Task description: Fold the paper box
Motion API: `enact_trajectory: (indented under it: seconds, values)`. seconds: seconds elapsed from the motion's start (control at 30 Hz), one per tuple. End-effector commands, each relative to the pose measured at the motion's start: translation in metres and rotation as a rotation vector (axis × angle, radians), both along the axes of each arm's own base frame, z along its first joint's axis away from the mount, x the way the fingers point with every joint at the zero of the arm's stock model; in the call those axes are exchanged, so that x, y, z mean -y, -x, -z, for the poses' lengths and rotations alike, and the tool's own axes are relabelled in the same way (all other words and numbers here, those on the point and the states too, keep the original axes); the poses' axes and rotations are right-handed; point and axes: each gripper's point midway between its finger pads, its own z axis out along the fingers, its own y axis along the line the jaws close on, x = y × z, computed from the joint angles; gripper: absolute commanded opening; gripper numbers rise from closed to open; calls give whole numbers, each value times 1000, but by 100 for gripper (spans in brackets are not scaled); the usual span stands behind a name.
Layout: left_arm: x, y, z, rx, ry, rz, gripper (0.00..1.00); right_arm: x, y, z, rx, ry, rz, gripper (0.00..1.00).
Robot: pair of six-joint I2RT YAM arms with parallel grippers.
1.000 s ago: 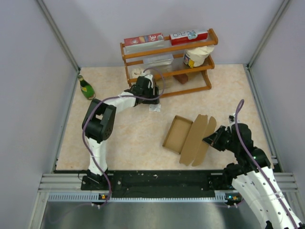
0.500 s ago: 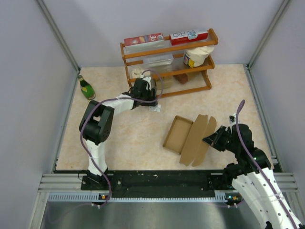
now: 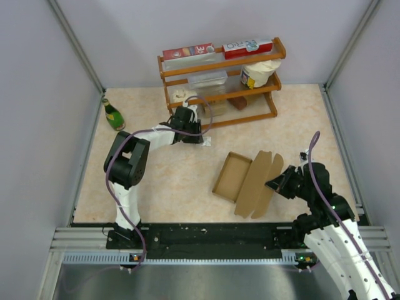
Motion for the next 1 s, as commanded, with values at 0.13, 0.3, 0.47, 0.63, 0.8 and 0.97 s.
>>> enact_trajectory:
  seconds: [0.13, 0.3, 0.47, 0.63, 0.8, 0.97]
  values:
    - [-6, 37, 28, -144, -22, 23, 25, -2, -6, -7, 36, -19, 6, 0]
    - [-3, 37, 10, -111, 10, 27, 11, -1, -6, -6, 36, -19, 6, 0]
    - [-1, 39, -19, -57, 51, 31, 0, -1, -6, -5, 34, -16, 8, 0]
    - [2, 45, -63, 20, 115, 53, 0, -1, -7, -3, 31, -15, 7, 0]
    - [9, 57, -113, 109, 180, 109, 0, -2, -8, -1, 26, -15, 5, 0]
    - [30, 84, -144, 132, 284, 263, 0, -3, -10, -2, 27, -15, 0, 0]
